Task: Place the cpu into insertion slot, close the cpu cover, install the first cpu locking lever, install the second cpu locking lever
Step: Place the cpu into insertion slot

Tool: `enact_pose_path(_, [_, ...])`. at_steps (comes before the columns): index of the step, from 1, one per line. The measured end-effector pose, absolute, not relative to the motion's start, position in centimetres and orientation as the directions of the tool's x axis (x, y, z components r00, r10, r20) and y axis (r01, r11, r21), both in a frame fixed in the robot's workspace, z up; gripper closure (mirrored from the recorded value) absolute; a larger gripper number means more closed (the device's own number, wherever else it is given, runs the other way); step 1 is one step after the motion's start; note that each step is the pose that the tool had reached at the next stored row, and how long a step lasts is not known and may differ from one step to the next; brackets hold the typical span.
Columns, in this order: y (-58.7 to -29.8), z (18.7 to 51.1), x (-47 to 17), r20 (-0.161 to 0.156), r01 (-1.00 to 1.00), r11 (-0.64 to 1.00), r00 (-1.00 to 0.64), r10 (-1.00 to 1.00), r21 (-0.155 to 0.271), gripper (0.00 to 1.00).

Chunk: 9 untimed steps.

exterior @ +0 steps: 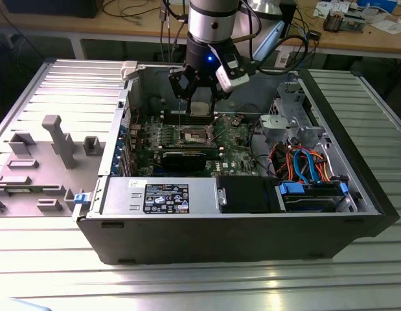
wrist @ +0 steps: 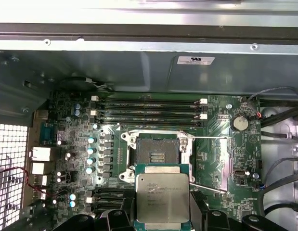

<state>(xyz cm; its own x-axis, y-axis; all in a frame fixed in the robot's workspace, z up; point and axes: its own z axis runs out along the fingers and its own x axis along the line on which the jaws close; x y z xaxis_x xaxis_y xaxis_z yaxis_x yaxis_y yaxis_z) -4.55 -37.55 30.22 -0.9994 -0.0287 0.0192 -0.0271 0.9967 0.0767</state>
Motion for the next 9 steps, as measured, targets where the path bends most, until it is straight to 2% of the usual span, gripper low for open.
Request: enact_pose_path(9, [-37.55,30.2,-4.56,0.019,0.008,0.997,-1.0,0.007,0.076,0.46])
